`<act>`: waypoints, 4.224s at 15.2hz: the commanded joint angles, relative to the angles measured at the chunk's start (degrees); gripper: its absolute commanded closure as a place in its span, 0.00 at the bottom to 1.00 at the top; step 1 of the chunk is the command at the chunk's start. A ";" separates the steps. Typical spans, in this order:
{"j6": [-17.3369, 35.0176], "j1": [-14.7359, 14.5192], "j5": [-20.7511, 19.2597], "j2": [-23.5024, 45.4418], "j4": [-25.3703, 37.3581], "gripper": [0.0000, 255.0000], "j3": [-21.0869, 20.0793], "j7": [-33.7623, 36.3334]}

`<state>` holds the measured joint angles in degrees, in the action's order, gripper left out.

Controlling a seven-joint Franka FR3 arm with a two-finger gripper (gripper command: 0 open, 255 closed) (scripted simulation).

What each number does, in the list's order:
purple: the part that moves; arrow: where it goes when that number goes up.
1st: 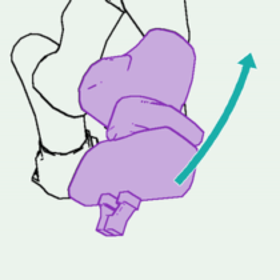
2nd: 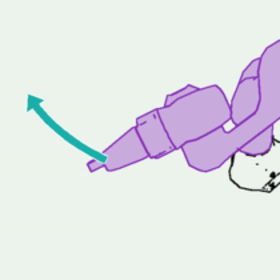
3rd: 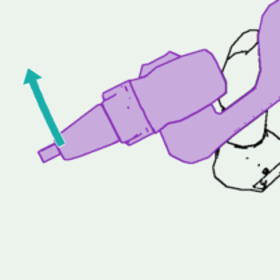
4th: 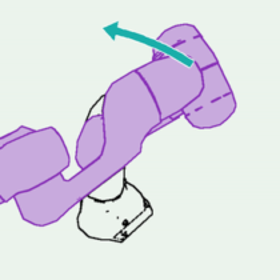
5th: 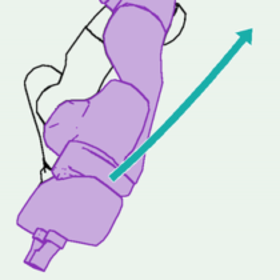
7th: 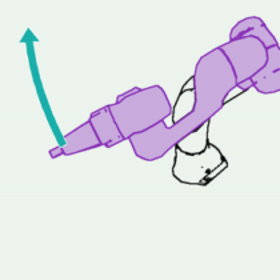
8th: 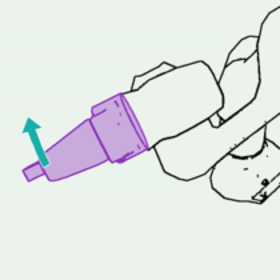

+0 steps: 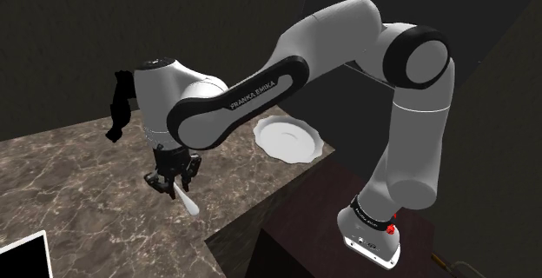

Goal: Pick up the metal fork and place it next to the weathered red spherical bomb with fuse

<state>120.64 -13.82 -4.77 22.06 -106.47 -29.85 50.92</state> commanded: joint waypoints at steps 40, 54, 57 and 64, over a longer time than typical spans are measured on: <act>-26.42 3.56 4.60 -8.83 18.40 1.00 -0.66 -4.49; -29.16 14.21 3.68 -7.74 21.14 1.00 6.09 -21.77; -30.25 16.05 2.92 -5.96 23.76 1.00 7.46 -25.05; -33.93 19.73 0.71 0.50 33.41 1.00 10.37 -32.21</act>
<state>86.92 5.34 -3.71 21.48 -74.28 -19.91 19.88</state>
